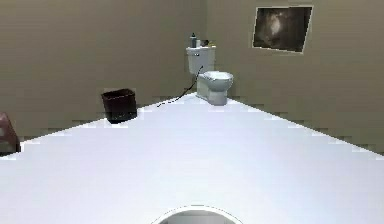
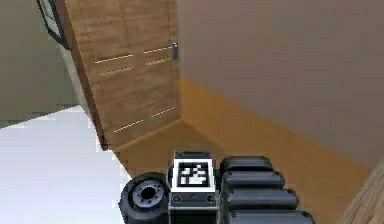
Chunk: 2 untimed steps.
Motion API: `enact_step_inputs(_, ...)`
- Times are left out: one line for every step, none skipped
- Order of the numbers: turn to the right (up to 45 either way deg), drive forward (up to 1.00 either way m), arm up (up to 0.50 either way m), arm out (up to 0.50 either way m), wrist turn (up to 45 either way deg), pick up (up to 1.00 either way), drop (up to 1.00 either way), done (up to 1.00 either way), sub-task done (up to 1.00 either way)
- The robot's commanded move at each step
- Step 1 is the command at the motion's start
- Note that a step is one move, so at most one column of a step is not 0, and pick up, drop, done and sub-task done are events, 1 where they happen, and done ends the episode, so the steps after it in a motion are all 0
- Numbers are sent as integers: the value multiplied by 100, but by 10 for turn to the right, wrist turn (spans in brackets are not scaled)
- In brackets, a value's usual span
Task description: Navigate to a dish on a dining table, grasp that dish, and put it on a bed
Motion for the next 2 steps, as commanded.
enact_step_inputs(0, 35, 0, 0, 0, 0, 0, 0, 0)
enact_step_inputs(450, 0, 0, 0, 0, 0, 0, 0, 0)
